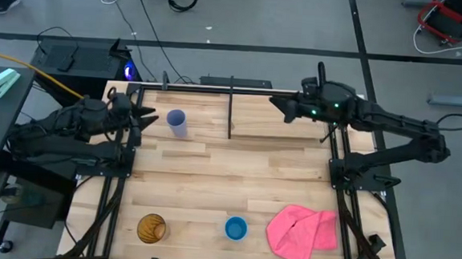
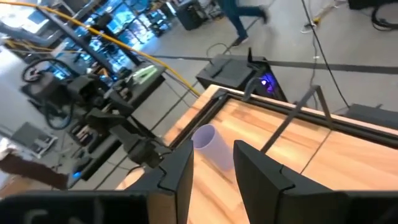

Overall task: Stack small to large cups/mugs on shelf
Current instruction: Move the purple cup to the middle

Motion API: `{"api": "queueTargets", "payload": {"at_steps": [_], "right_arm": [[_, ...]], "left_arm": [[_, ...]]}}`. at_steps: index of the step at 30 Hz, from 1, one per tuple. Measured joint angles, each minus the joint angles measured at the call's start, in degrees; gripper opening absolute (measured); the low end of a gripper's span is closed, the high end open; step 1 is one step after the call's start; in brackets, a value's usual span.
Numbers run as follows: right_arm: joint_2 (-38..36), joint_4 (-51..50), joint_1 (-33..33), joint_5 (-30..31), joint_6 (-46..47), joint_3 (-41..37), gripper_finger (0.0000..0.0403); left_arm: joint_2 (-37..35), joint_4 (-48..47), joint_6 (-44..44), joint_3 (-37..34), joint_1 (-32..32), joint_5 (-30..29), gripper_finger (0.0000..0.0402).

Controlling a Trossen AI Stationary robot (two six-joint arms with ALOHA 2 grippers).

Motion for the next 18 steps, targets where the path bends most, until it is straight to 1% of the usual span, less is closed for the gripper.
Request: {"api": "queueTargets", "payload": {"at_steps": [5, 10, 14, 17, 18], "right_arm": [[1.92, -0.02, -2.06, 0.01, 0.51, 0.02, 0.0122], [3.05, 0.01, -3.73, -0.08, -1.13, 0.07, 0.0122], [3.32, 0.03, -4.93, -0.55, -3.96, 0.07, 0.0122], [3.43, -0.31, -5.75, -2.59, -4.9, 0.07, 0.0122], [3.43, -0.59, -6.0, -3.26, -5.0, 0.07, 0.0122]], "left_arm": [[0.04, 0.09, 2.23, 0.0, 5.23, 0.0, 0.0146], [0.75, 0.18, 3.87, 0.0, 10.8, 0.0, 0.0133], [4.08, 0.04, 4.36, 0.0, 16.2, 0.08, 0.0125], [8.0, -0.15, 4.11, 0.0, 20.56, 0.55, 0.012], [9.54, -0.14, 4.11, 0.0, 22.23, 1.68, 0.0119]]}}
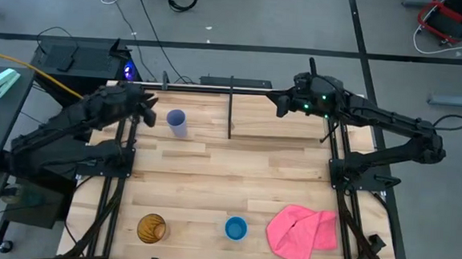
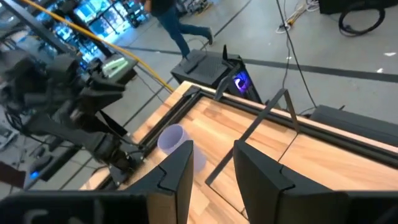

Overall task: Stack small to large cups/mugs on shelf
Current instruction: Move the purple cup to the middle

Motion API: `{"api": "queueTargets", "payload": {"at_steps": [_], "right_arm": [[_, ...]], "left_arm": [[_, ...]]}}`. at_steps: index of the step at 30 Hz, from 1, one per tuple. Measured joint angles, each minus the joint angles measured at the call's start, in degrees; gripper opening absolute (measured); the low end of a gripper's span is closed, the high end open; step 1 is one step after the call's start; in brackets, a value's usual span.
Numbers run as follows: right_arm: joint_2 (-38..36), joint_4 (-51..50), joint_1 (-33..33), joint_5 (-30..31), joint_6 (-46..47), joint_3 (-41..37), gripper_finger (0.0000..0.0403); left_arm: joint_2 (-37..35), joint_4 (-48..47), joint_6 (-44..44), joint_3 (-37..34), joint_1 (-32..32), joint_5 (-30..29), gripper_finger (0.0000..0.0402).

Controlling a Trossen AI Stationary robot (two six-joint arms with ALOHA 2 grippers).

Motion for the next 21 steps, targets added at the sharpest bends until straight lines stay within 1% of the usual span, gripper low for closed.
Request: {"api": "queueTargets", "payload": {"at_steps": [5, 8, 11, 13, 17, 19, 21], "right_arm": [[-0.02, -2.59, -0.8, -2.13, -0.57, 0.0, 0.0122], [-0.02, -3.47, -0.91, -3.6, -1.15, 0.0, 0.0122], [-0.02, -5.43, -0.91, -5.09, -1.58, 0.0, 0.0122], [-0.02, -7.68, -0.91, -5.89, -1.7, 0.0, 0.0122], [-0.02, -13.57, -0.89, -6.44, -2.62, 0.0, 0.0122], [-0.02, -16.13, -0.87, -6.77, -2.7, 0.0, 0.0122], [-0.02, -17.85, -0.87, -7.27, -3.36, 0.0, 0.0122]], "left_arm": [[8.13, -0.19, -1.12, 1.79, 8.49, 8.98, 0.0111], [12.95, -1.07, -1.49, 4.85, 13.25, 15.22, 0.011], [17.59, -3.32, -1.15, 9.18, 16.74, 20.67, 0.0111], [20.98, -6.53, 0.01, 12.23, 18.2, 22.25, 0.0112], [27.9, -15.65, 0.96, 18.13, 19.4, 22.56, 0.0112], [31.14, -20.52, 2.46, 20.06, 19.39, 23.54, 0.0115], [33.86, -22.98, 3.01, 21.09, 19.37, 24.31, 0.0119]]}}
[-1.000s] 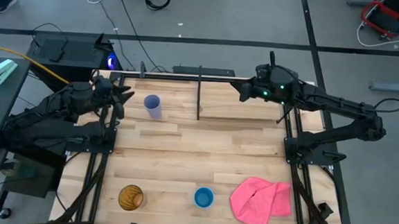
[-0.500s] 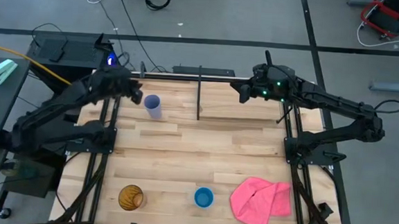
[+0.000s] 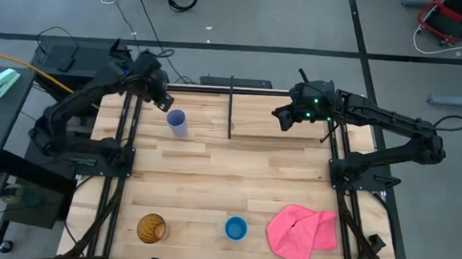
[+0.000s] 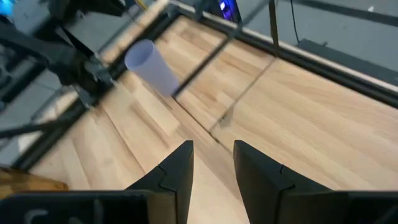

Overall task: Stack small to large cups/mugs on shelf
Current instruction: Move the purple cup to the middle

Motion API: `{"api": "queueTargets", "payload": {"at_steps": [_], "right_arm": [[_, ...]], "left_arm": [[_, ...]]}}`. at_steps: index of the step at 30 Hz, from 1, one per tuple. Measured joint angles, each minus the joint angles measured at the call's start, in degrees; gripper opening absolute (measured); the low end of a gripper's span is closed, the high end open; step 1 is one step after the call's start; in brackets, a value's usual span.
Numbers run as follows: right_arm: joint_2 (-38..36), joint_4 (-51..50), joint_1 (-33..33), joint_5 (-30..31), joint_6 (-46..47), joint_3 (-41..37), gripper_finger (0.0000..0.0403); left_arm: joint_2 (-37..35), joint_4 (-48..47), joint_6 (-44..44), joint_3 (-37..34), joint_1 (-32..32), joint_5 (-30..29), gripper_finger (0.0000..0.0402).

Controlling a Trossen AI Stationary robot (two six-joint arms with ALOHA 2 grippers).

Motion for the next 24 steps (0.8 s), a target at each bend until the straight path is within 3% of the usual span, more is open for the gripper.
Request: {"api": "queueTargets", "payload": {"at_steps": [8, 24], "right_arm": [[0.0, -2.84, 0.15, -0.81, -2.28, 0.0, 0.0122], [-0.02, -4.74, 0.15, -1.62, -3.48, 0.0, 0.0122]], "left_arm": [[7.12, -2.44, -0.01, 0.09, -0.04, 0.48, 0.0136], [11.43, -2.34, -1.81, 0.07, -0.48, 0.89, 0.0162]]}}
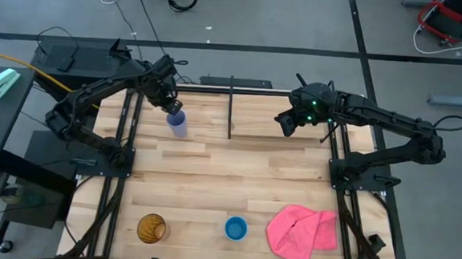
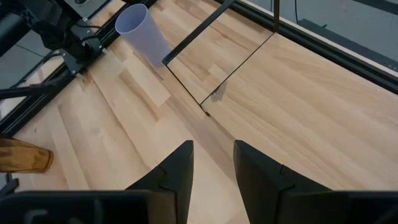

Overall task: Stack small to large cups/mugs on shelf
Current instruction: Move the purple cup to the middle

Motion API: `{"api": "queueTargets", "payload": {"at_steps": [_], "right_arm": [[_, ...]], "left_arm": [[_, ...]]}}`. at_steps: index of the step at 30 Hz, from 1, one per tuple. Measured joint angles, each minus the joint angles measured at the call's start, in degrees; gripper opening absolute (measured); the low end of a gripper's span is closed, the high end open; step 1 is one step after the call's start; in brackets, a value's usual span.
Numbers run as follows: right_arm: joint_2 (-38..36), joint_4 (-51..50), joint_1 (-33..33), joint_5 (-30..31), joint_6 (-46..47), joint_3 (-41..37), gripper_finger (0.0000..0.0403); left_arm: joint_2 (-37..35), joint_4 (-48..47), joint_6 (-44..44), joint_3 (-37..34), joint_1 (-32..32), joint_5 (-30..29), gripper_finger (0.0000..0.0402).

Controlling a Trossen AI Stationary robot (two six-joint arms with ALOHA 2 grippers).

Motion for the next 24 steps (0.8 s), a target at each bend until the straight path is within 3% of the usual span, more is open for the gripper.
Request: {"api": "queueTargets", "payload": {"at_steps": [11, 24], "right_arm": [[0.0, 0.0, 0.0, -0.02, -0.76, 0.0, 0.0122], [-0.02, -2.07, 0.0, -0.02, -0.84, -0.02, 0.0122]], "left_arm": [[0.41, -0.06, -0.27, -0.01, -0.32, 0.02, 0.0163], [6.29, 0.42, -1.13, -0.08, -1.64, 0.85, 0.0162]]}}
